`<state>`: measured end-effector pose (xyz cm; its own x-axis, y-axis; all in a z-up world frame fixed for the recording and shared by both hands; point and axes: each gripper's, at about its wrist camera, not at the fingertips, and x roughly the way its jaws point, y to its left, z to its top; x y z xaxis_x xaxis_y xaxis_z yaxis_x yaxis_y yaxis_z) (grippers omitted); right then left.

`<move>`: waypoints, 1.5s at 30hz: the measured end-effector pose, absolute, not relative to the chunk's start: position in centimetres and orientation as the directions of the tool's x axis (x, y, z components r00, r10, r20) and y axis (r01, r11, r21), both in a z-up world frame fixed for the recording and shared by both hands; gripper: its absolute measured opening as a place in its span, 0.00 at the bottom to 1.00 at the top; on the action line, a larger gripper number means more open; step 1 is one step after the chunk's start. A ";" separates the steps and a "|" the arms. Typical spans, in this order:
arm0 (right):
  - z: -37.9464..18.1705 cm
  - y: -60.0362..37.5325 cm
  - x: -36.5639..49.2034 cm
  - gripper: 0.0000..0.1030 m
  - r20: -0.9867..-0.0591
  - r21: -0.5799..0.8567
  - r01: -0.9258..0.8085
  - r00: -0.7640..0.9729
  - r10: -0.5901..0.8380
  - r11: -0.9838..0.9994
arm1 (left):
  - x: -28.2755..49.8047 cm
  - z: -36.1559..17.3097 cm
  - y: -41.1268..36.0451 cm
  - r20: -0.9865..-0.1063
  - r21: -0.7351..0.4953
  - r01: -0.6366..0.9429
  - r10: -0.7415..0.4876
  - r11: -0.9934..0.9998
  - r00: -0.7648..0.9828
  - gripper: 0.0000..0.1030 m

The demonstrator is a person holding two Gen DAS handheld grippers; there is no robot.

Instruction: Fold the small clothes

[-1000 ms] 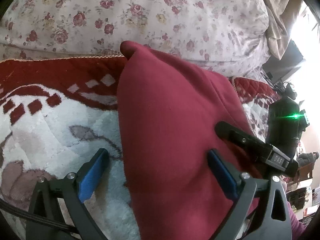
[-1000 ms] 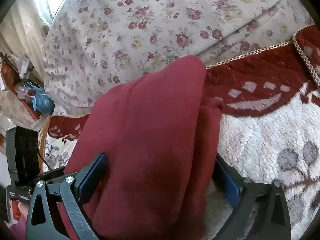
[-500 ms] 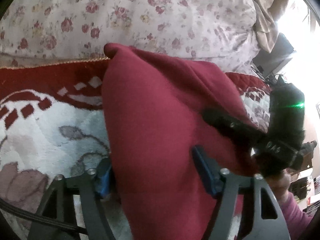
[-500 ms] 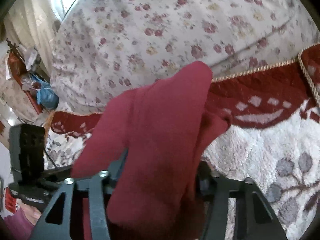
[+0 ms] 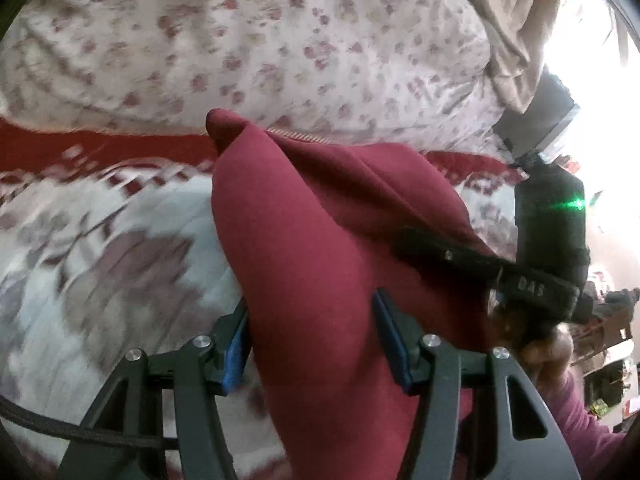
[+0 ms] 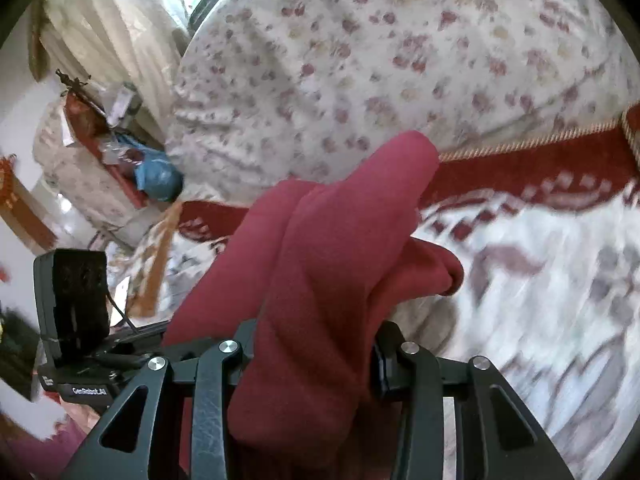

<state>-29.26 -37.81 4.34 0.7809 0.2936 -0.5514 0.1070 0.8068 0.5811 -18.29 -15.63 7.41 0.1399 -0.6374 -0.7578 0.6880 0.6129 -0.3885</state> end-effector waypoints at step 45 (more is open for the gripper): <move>8.4 -26.2 -37.3 0.83 -0.637 0.069 0.249 0.756 -0.150 0.966 | -24.7 11.0 -10.0 -0.689 -0.052 0.491 -0.387 0.869 0.613 0.84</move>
<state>-37.29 -26.23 8.45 0.7565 -0.1498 -0.6366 0.2494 0.9659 0.0690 -24.70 -9.99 10.98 0.6126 -0.3873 -0.6890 0.4915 0.8693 -0.0516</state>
